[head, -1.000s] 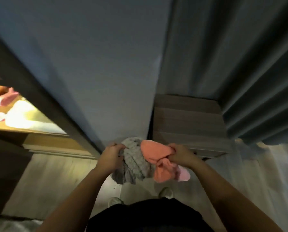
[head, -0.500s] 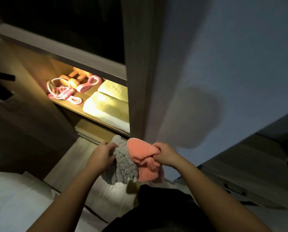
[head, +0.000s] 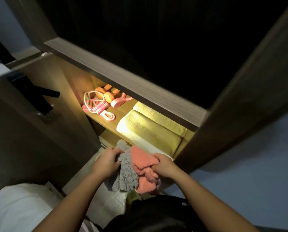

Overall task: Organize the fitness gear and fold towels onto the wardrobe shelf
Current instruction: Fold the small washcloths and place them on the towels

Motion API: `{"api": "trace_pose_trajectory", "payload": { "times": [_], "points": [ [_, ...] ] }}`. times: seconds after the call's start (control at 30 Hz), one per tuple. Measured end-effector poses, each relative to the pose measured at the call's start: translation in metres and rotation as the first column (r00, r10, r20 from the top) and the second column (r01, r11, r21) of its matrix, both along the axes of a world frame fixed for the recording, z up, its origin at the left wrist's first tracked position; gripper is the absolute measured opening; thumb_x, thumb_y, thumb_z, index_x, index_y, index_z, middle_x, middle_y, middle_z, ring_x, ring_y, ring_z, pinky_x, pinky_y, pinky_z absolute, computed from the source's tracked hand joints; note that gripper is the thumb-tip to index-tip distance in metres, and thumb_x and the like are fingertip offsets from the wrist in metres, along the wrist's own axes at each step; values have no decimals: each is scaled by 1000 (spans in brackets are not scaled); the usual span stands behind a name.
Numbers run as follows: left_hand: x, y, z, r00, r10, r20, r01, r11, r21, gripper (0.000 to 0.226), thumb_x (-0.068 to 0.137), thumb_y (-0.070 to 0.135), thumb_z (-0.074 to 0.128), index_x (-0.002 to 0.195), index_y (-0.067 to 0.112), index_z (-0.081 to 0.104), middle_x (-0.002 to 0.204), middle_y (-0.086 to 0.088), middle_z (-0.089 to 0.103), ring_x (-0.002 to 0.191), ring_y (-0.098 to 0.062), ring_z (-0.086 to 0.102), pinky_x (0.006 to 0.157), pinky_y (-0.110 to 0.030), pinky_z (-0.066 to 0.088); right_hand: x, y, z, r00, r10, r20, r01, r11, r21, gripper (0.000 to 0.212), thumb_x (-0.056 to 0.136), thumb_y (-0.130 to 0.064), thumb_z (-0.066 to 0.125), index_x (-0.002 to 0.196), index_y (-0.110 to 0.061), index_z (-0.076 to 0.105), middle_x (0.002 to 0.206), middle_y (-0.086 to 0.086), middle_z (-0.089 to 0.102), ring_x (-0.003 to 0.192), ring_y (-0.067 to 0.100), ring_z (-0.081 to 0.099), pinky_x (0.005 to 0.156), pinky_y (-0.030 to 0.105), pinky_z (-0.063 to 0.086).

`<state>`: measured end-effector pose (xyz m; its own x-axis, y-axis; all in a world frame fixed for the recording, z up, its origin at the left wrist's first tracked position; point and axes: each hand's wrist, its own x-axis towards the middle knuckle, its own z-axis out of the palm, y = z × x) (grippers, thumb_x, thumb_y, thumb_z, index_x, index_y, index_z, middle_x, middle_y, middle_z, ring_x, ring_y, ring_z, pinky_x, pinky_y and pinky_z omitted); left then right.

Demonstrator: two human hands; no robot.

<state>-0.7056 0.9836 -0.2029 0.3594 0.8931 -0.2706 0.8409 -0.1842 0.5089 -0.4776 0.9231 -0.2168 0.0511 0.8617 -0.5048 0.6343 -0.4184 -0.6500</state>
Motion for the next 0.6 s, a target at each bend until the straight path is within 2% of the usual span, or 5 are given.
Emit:
{"api": "trace_pose_trajectory", "payload": {
  "times": [0.1,0.2,0.37,0.5,0.6],
  "points": [
    [-12,35,2,999,-30,-13,30,1000,-4,37,88,13,60,122,26,63,114,0,55,106,-18,53,93,-34,47,-11,27,1,1000,-25,-12,25,1000,-18,29,82,-9,60,110,-16,63,108,3,65,99,18,58,76,24,41],
    [-24,61,2,996,-88,-8,88,996,-22,37,87,13,60,122,25,63,114,-2,55,108,-19,53,95,-35,45,-24,44,1,995,-100,-25,99,995,-24,23,82,-7,60,100,-21,60,97,-2,61,94,16,57,73,23,39],
    [-48,115,-9,962,-267,-48,264,963,-59,36,90,15,60,124,25,62,112,-1,53,106,-18,53,94,-32,44,-52,71,-11,963,-265,-49,265,964,-12,22,83,-9,61,100,-24,60,97,-4,62,94,16,58,76,25,43],
    [-69,155,-29,916,-391,-90,385,920,-72,35,89,15,60,122,27,63,108,-1,53,103,-18,54,93,-34,45,-79,84,-31,926,-372,-63,374,927,28,20,83,-10,61,100,-21,62,95,-4,62,89,13,56,69,25,41],
    [-82,169,-53,890,-445,-94,443,895,-41,35,88,15,62,121,28,63,107,0,53,102,-17,55,93,-31,45,-102,82,-54,897,-428,-112,436,899,51,19,84,-12,62,99,-24,60,91,-10,60,83,7,55,64,18,39]
  ]
}}
